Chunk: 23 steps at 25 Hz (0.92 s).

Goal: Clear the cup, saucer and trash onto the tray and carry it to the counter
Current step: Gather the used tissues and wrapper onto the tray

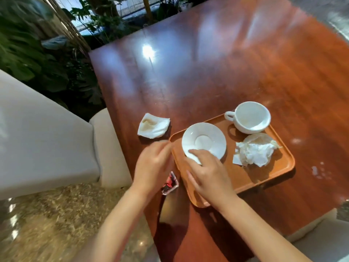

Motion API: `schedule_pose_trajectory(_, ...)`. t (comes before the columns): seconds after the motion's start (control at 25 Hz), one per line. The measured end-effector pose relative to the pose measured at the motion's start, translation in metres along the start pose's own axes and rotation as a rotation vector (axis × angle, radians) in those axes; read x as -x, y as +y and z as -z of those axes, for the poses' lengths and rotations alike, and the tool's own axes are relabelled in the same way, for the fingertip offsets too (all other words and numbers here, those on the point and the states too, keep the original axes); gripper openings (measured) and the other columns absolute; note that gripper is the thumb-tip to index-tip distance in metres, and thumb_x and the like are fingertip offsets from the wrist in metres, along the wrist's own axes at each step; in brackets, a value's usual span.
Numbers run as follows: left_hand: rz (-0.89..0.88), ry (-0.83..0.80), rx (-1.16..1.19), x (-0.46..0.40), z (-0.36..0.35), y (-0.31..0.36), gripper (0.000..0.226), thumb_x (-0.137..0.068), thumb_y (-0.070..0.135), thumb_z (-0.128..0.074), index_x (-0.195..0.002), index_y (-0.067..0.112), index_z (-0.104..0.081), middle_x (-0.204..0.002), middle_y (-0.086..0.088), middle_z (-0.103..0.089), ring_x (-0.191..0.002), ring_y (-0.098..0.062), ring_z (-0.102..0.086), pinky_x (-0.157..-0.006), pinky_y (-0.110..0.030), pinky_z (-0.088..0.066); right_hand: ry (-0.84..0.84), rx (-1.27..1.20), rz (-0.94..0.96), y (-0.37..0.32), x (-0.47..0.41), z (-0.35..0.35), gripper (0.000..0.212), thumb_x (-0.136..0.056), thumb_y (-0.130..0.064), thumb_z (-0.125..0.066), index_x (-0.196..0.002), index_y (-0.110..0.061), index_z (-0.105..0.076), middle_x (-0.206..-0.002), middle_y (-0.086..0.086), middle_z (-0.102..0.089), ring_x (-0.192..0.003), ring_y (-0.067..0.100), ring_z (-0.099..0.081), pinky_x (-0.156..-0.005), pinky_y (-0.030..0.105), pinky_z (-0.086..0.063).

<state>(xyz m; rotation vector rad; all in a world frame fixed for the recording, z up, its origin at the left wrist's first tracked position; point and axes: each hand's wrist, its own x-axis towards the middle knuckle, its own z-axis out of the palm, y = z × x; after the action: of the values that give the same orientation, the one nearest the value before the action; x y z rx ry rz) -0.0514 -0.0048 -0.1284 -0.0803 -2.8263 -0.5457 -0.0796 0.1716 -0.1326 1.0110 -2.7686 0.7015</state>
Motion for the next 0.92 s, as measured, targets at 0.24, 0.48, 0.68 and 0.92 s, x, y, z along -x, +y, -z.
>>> schedule_pose_trajectory(0.24,0.055,-0.314,-0.162,-0.039,-0.022,-0.087,0.046,-0.078,0.018,-0.065,-0.122,0.01,-0.056,-0.132,-0.023,-0.05,-0.123,-0.039,-0.045,-0.085,-0.048,-0.05,-0.172,0.053,0.183,-0.052,0.015,-0.06,0.035,-0.056,-0.007,-0.077,-0.09,-0.01,-0.073,-0.095,0.011,-0.074,-0.086,0.026,-0.069,-0.06,0.027,-0.056)
schedule_pose_trajectory(0.48,0.042,-0.145,-0.051,-0.044,-0.041,-0.09,0.021,-0.082,0.002,-0.055,-0.097,0.008,-0.069,-0.104,-0.016,-0.066,-0.098,-0.035,-0.062,-0.061,-0.038,-0.052,-0.12,0.045,0.085,-0.052,0.026,-0.063,0.014,-0.079,-0.008,-0.061,-0.09,-0.007,-0.069,-0.089,0.009,-0.069,-0.087,0.026,-0.063,-0.057,0.032,-0.055)
schedule_pose_trajectory(0.68,0.184,0.017,0.159,-0.03,-0.036,-0.079,0.022,-0.084,0.0,-0.058,-0.1,0.007,-0.071,-0.105,-0.011,-0.071,-0.108,-0.025,-0.061,-0.084,-0.028,-0.046,-0.069,-0.052,-0.073,-0.054,0.034,-0.044,0.03,-0.073,-0.014,-0.068,-0.103,-0.01,-0.067,-0.104,0.007,-0.068,-0.106,0.02,-0.055,-0.073,0.025,-0.054)
schedule_pose_trajectory(0.92,0.249,0.127,0.322,-0.007,-0.025,-0.042,0.029,-0.081,-0.003,-0.061,-0.107,0.006,-0.069,-0.117,-0.014,-0.065,-0.117,-0.023,-0.057,-0.101,-0.03,-0.04,-0.048,-0.144,-0.168,-0.052,0.037,-0.042,0.023,-0.072,-0.007,-0.066,-0.095,-0.01,-0.064,-0.093,0.005,-0.06,-0.092,0.017,-0.051,-0.063,0.024,-0.054)
